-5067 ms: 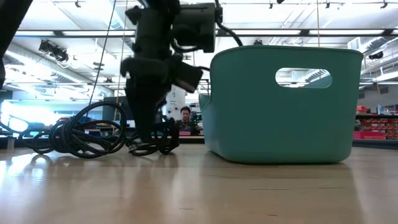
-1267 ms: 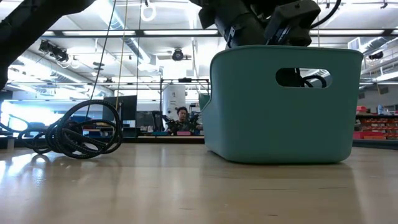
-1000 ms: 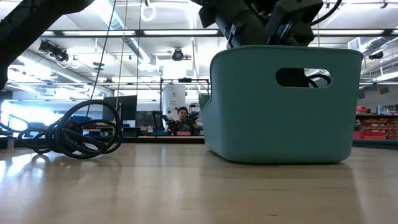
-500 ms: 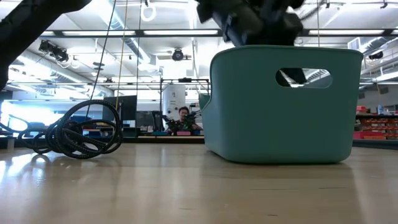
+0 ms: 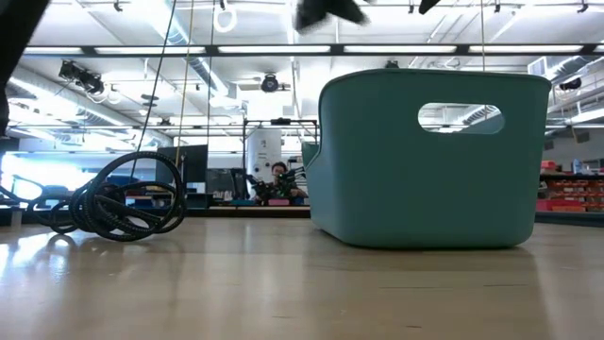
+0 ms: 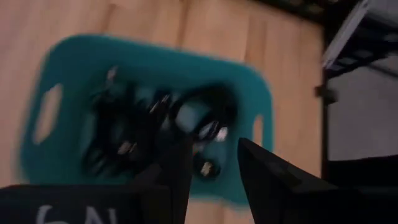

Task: Pick and place USB-C Cables
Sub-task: Put the top black charger cable into the green bin

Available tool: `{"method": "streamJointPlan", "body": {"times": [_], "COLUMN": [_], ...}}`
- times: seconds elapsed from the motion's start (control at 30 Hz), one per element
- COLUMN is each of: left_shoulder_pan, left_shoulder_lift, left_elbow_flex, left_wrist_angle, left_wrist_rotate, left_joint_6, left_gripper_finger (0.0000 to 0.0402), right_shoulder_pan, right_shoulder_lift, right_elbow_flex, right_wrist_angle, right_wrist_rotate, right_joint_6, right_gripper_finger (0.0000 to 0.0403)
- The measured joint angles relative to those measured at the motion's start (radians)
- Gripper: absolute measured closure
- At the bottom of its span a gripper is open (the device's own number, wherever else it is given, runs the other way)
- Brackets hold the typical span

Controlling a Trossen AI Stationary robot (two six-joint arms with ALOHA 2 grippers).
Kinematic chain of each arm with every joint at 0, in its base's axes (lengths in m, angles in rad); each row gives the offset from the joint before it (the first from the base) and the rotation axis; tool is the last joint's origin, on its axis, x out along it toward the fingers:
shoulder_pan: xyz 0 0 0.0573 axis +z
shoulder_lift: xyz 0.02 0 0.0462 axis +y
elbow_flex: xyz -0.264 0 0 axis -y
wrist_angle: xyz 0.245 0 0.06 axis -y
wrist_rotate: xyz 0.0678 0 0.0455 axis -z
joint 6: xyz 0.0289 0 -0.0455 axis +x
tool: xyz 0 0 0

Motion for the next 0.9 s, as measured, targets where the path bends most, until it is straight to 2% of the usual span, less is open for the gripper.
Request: {"method": "streamJointPlan", "body": {"times": [0.17, 0.27, 0.33, 0.5, 0.8, 0.9], "left_shoulder_pan": [-0.084, -0.143, -0.182, -0.247, -0.258, -0.256], "left_shoulder_lift": [-0.101, -0.122, -0.123, -0.116, -0.081, -0.077], "left_elbow_flex": [0.000, 0.000, -0.001, -0.002, -0.002, -0.049], "left_wrist_angle": [-0.230, -0.372, -0.458, -0.507, -0.590, -0.573], "left_wrist_rotate": [-0.249, -0.319, -0.331, -0.328, -0.358, -0.358], "left_joint_6": [-0.121, -0.210, -0.242, -0.226, -0.212, -0.168], "left_gripper_finger": [0.0266, 0.0266, 0.0266, 0.0266, 0.0262, 0.0246], "right_shoulder_pan": [0.000, 0.000, 0.000, 0.001, 0.003, 0.004], "right_shoulder_lift": [0.000, 0.000, 0.000, 0.000, 0.000, 0.000], "right_elbow_flex": [0.000, 0.000, 0.000, 0.000, 0.000, 0.000], "right_wrist_angle": [0.000, 0.001, 0.008, 0.032, 0.045, 0.045], "right_wrist_rotate": [0.000, 0.000, 0.000, -0.002, -0.051, -0.059], "right_joint_6": [0.002, 0.003, 0.003, 0.003, 0.023, 0.023], "right_gripper_finger": [0.0396, 0.0396, 0.0396, 0.0396, 0.0396, 0.0396]}}
